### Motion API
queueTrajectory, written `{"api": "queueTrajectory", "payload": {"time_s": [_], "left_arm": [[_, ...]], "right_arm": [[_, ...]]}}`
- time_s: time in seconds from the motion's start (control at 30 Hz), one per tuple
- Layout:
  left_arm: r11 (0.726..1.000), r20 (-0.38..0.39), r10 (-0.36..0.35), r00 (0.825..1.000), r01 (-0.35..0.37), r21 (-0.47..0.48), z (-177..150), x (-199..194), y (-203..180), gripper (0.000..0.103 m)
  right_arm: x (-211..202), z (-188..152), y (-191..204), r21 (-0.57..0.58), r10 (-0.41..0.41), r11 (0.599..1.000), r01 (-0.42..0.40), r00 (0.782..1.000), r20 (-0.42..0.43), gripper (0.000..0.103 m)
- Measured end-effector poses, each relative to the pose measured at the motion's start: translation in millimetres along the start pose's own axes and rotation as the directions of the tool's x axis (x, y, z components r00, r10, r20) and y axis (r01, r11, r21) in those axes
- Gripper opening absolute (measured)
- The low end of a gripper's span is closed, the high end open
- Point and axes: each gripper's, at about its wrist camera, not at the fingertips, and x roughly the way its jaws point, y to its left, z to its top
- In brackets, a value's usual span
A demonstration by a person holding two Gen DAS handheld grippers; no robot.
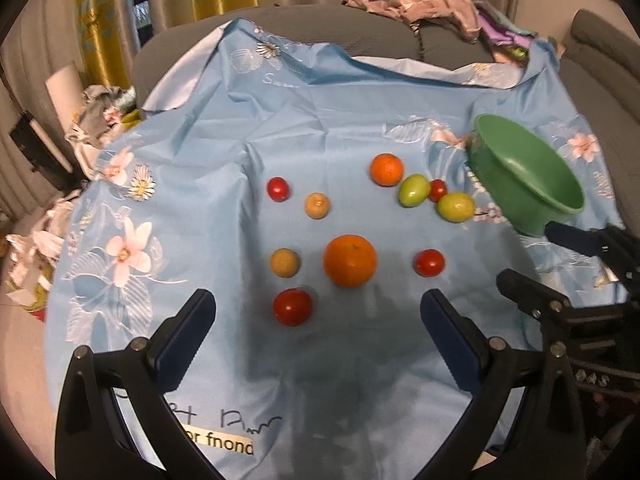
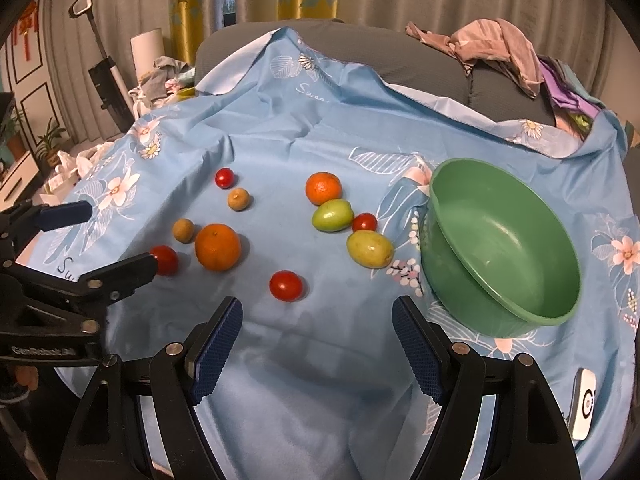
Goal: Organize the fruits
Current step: 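Grasp the large orange with the left tool while the right tool grasps a small tangerine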
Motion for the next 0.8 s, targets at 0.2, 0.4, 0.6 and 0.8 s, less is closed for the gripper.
{"api": "queueTrajectory", "payload": {"time_s": [0.2, 0.4, 0.6, 0.8], "left_arm": [[0.996, -0.003, -0.083, 0.997, 0.083, 0.015, -11.5, 5.5, 6.0, 0.102], [0.986, -0.003, -0.164, 0.986, 0.164, -0.019, -14.2, 16.1, 10.6, 0.099], [0.982, -0.023, -0.188, 0.982, 0.188, -0.002, -0.8, 35.7, 1.7, 0.081], [0.984, -0.075, -0.161, 0.984, 0.166, 0.067, 14.2, 66.2, -14.1, 0.059]], "right_arm": [[12.7, -15.9, -9.1, 0.009, 0.119, 0.993, -0.119, 0.993, -0.002, 0.078], [26.9, -20.6, -5.7, -0.007, 0.18, 0.984, -0.18, 0.984, 0.004, 0.078], [32.2, -13.6, -15.3, 0.013, 0.238, 0.971, -0.239, 0.969, 0.059, 0.078], [37.3, -11.5, -26.4, 0.044, 0.267, 0.961, -0.273, 0.958, 0.103, 0.078]]}}
